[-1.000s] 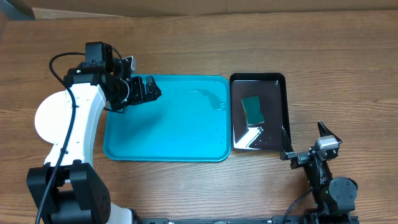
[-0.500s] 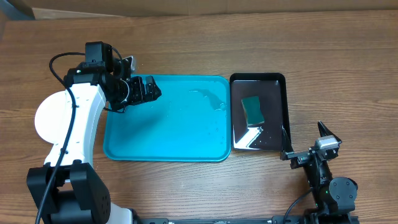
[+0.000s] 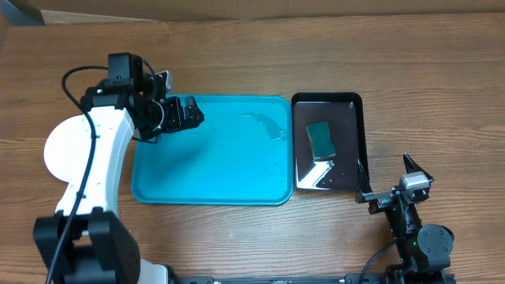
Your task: Clean dirty plates on tray and stack at the side
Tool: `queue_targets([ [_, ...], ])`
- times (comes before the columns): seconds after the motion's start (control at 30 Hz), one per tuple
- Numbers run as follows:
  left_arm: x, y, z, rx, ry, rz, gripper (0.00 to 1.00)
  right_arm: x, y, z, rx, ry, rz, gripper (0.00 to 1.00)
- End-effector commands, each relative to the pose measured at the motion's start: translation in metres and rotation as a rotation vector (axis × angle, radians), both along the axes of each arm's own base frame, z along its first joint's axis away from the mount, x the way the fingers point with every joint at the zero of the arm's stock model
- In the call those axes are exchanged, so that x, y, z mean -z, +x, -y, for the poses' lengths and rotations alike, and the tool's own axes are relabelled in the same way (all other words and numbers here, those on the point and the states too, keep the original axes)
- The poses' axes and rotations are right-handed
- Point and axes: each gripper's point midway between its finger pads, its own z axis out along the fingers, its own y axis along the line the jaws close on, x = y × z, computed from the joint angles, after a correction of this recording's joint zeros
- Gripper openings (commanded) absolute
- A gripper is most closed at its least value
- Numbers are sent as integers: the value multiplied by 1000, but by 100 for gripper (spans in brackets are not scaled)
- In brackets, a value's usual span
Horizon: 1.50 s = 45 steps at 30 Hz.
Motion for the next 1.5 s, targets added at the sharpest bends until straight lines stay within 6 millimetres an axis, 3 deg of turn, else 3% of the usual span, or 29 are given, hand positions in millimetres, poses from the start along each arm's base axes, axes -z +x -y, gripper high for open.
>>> queue_targets([
  [0.0,-54,-5,1,28,65,172,100,1,0,2,8,-3,7,100],
  [0.23,-147,-45,2,17,86,460,100,1,0,2,8,-3,7,100],
  [0.4,-184,-79,3,12,92,599,100,1,0,2,8,-3,6,100],
  [0.53,-184,-105,3,18,101,648,100,1,0,2,8,-3,7,100],
  [0.77,-145,-145,-4,-18,144,701,100,1,0,2,8,-3,7,100],
  [0.93,-127,-156,-12,-62,183,860,100,1,0,2,8,-3,6,100],
  [1.03,-137,-159,-15,-92,198,1042,100,1,0,2,8,-3,7,100],
  [1.33,-219,-187,-21,-193,208,1686,100,1,0,2,8,-3,7,100],
  [1.47,-223,-187,-21,-226,142,1773,100,1,0,2,8,-3,7,100],
])
